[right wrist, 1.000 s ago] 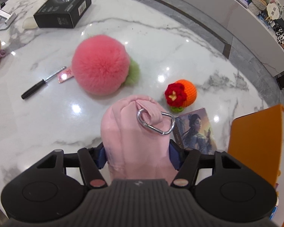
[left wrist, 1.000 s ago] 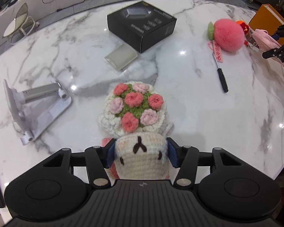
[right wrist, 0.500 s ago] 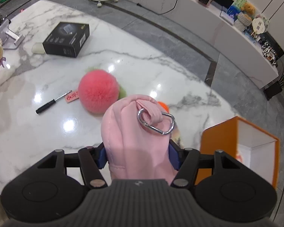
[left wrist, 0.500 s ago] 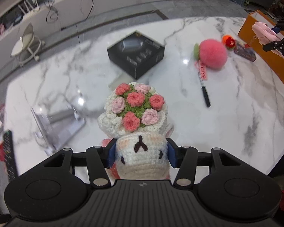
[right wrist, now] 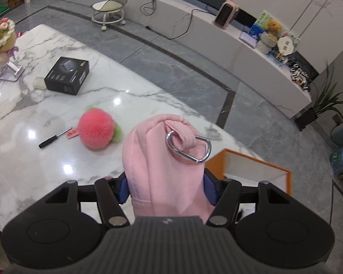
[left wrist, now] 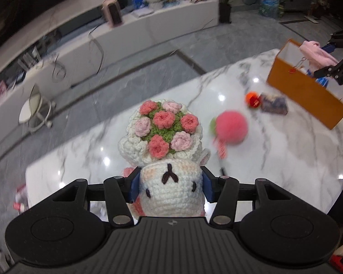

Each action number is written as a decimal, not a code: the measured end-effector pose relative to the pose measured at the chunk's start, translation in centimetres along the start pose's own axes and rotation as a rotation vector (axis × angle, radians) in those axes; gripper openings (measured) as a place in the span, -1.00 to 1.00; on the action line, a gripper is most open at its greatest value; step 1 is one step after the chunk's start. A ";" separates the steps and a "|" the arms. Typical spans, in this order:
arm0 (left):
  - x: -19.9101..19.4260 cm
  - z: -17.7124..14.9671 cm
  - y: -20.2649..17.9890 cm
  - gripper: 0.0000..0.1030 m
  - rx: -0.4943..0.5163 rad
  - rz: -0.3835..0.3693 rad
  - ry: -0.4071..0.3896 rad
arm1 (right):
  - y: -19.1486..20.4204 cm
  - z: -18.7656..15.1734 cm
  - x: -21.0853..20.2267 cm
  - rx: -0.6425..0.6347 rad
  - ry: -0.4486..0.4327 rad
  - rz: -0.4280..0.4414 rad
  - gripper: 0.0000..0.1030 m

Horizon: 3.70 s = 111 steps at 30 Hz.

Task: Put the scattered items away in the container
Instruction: 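Carry the crocheted bunny with the left tool while the right carries the pouch to the box, then open both grippers to drop the crocheted bunny and pink pouch into the box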

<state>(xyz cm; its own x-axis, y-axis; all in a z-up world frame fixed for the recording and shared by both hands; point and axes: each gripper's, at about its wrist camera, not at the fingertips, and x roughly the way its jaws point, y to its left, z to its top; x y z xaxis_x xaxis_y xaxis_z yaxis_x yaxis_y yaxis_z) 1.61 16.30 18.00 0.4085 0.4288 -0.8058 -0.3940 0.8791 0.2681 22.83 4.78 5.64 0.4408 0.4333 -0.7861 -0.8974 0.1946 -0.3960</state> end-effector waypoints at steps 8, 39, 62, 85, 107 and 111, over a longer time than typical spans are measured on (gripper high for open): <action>0.4 6.9 -6.6 0.17 0.083 -0.093 -0.076 | -4.0 -2.1 -2.4 0.033 -0.009 -0.039 0.24; 12.7 23.1 -31.6 0.17 0.371 -0.279 -0.102 | -17.5 -15.1 3.0 0.283 0.053 0.017 0.24; 23.4 26.8 -38.2 0.17 0.400 -0.306 -0.017 | -15.4 -18.3 11.9 0.267 0.113 0.203 0.25; 23.0 27.4 -38.5 0.45 0.366 -0.275 -0.053 | -15.7 -18.7 12.0 0.289 0.136 0.170 0.55; 18.8 27.3 -36.2 0.45 0.367 -0.266 -0.104 | -15.0 -16.0 8.1 0.245 0.106 0.105 0.55; 17.0 27.1 -35.4 0.44 0.363 -0.258 -0.125 | -14.5 -15.1 6.7 0.226 0.094 0.092 0.55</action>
<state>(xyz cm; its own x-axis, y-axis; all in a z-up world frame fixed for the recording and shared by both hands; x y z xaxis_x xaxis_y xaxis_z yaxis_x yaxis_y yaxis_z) 44.87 -1.92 9.09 0.5603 0.1884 -0.8065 0.0386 0.9668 0.2526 39.08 -8.48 -1.04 0.3473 0.3768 -0.8588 -0.9107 0.3540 -0.2129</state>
